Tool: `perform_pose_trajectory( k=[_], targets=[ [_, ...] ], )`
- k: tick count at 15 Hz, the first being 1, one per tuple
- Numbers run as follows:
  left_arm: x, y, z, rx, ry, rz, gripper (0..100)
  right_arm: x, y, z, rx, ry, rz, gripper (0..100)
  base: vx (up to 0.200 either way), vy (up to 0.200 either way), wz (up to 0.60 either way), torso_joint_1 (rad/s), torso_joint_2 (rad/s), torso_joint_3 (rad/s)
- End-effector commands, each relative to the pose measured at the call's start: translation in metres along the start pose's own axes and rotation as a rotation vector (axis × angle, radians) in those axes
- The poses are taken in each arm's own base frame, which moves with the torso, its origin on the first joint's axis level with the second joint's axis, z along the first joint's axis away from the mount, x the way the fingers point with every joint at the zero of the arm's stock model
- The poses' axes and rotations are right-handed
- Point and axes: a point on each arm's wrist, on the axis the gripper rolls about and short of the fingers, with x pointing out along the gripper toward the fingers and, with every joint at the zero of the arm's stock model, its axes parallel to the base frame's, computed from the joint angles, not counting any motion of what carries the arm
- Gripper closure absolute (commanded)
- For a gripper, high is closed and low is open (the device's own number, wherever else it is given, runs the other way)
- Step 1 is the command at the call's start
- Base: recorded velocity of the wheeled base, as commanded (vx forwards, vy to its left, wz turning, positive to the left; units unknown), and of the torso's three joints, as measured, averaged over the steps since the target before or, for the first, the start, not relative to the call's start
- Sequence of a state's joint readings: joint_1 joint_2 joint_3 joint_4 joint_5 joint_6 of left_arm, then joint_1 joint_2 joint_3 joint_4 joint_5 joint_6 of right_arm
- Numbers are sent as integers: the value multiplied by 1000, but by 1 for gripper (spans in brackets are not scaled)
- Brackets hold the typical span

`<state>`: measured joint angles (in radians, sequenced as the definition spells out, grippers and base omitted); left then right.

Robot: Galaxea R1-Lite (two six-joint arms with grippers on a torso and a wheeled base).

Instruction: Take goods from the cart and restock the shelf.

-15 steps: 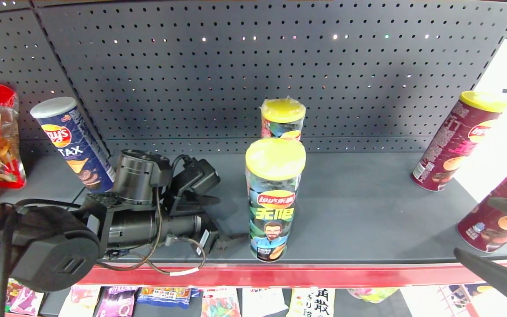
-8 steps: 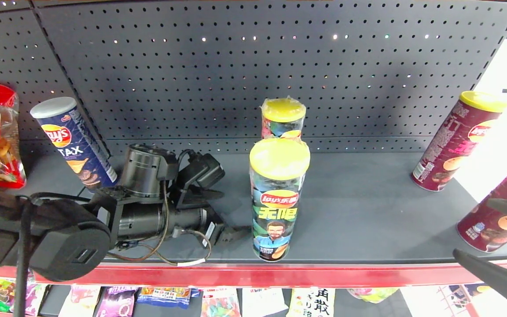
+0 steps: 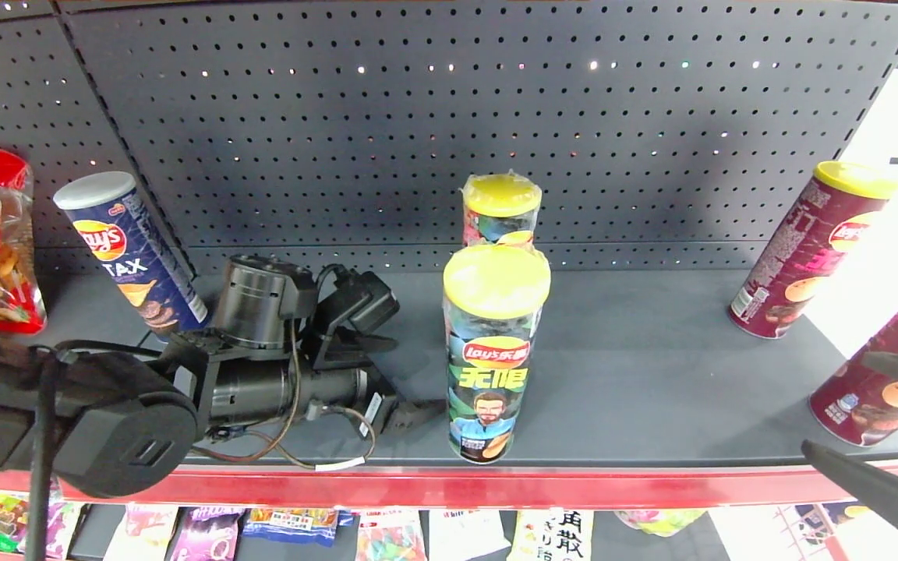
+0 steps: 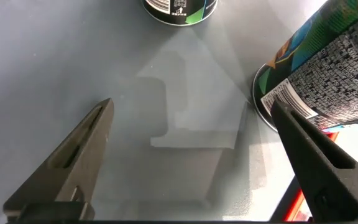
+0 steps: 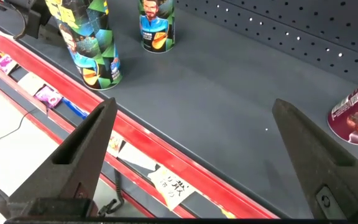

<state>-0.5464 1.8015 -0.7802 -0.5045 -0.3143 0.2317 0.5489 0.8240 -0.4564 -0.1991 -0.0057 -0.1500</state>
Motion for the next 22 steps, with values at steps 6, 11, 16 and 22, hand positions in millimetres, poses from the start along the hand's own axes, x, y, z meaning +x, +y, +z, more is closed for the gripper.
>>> perform_pose_trajectory(
  k=[6,11,16,22],
  targets=[
    [-25,7,-5,-18,-16,55,0,1,-1,-1,2,7,-14,0,0,0,0,0,0,0],
    [-172,-13,-37,-65,-167,354,0,-8,-6,-11,-28,34,-193,0,0,0,0,0,0,0],
    [-254,-77,-83,-209,-198,729,0,-50,-7,-32,-51,-6,-472,0,0,0,0,0,0,0],
    [-260,-82,-86,-181,-205,815,0,-80,-2,-47,-39,65,-598,0,0,0,0,0,0,0]
  ],
)
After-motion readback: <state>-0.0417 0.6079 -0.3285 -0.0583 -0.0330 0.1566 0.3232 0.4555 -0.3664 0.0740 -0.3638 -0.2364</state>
